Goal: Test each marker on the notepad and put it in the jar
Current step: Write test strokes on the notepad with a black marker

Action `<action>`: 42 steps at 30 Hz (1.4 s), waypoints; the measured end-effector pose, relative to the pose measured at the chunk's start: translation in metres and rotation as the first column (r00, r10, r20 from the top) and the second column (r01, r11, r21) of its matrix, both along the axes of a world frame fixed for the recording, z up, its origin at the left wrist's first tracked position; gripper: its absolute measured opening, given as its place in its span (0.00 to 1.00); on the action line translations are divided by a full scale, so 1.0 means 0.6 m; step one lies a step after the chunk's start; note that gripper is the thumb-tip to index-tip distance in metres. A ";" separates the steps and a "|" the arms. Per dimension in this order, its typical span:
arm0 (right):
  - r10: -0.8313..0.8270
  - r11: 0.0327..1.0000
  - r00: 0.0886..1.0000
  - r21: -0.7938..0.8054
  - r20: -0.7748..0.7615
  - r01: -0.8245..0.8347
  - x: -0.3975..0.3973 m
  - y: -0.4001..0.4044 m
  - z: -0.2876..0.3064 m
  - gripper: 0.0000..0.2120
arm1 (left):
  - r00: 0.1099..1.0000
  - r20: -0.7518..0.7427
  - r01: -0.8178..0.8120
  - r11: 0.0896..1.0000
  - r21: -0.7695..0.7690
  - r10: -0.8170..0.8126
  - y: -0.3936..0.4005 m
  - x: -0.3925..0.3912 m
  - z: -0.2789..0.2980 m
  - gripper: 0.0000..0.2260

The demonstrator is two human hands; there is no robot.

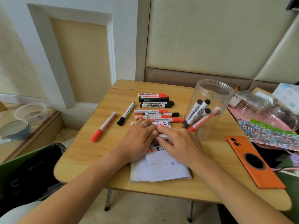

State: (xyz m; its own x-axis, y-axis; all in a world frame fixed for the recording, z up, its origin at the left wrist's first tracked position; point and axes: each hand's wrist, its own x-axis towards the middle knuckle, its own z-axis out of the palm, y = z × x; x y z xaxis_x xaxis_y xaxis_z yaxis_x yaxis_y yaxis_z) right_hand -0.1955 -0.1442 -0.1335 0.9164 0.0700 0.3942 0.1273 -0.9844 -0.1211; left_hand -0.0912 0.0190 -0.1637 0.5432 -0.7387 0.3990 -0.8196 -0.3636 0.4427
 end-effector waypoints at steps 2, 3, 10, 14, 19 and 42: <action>-0.012 1.000 1.000 0.000 -0.015 0.012 0.001 0.000 -0.001 0.09 | 1.000 -0.004 -0.013 1.000 -0.003 0.013 0.000 -0.001 0.000 0.18; -0.017 1.000 0.999 -0.007 -0.028 0.016 0.002 0.001 -0.002 0.09 | 1.000 -0.002 -0.019 1.000 -0.004 0.019 0.000 -0.001 0.001 0.18; -0.100 0.995 0.992 0.018 -0.080 0.102 0.007 0.012 -0.007 0.09 | 0.983 0.035 -0.177 0.980 -0.091 0.181 0.003 0.004 0.010 0.11; -0.125 0.992 0.989 -0.041 -0.084 0.122 0.009 0.019 -0.010 0.09 | 0.944 -0.042 -0.329 0.929 -0.171 0.327 0.005 0.026 0.025 0.04; -0.131 0.991 0.988 -0.017 -0.087 0.130 0.008 0.021 -0.008 0.08 | 0.958 -0.097 -0.276 0.960 -0.045 0.270 0.018 0.039 0.038 0.12; -0.084 0.921 0.987 0.368 -0.135 0.129 0.003 0.009 0.013 0.03 | 0.967 0.064 -0.254 0.959 0.126 0.248 0.015 0.024 0.040 0.22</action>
